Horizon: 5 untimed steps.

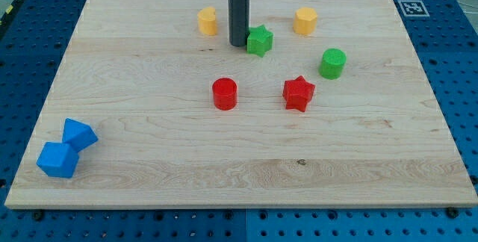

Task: Slide the yellow heart towards the top left corner

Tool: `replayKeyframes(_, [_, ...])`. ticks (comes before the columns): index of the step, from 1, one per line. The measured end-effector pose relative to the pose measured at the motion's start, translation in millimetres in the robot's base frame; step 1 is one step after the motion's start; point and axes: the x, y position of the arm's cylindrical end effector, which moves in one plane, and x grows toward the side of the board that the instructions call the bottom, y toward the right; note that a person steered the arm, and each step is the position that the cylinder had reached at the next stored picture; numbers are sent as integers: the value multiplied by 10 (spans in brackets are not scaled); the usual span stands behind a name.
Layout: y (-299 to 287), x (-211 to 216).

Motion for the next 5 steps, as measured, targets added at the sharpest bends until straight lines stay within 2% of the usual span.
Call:
replayKeyframes(1, [-65,-157])
replayKeyframes(5, [-419,-219])
